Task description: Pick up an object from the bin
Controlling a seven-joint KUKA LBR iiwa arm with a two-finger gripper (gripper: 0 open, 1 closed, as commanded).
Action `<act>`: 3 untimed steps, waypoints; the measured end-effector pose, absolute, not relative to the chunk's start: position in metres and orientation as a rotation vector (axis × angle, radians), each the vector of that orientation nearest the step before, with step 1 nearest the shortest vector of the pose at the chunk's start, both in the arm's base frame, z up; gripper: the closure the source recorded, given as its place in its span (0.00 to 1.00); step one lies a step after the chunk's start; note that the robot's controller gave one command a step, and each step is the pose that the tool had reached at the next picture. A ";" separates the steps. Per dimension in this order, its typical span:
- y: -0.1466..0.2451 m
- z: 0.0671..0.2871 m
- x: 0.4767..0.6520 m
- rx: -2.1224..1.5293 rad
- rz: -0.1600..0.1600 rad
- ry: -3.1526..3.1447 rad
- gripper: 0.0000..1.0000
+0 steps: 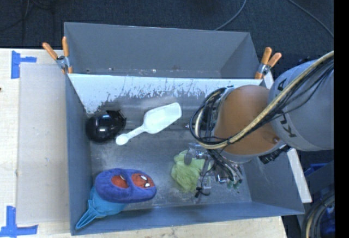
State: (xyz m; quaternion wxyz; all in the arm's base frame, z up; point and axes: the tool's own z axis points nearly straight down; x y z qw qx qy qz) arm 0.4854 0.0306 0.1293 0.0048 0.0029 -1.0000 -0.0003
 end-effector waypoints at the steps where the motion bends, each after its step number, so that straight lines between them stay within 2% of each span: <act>1: 0.036 0.089 0.509 0.239 -0.004 -3.124 0.00; 2: 0.077 0.074 0.478 0.257 -0.005 -3.136 0.00; 3: 0.198 0.070 0.503 0.038 -0.009 -3.147 0.00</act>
Offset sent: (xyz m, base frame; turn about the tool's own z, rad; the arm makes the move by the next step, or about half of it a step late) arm 0.0229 0.0038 -0.0398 -0.1462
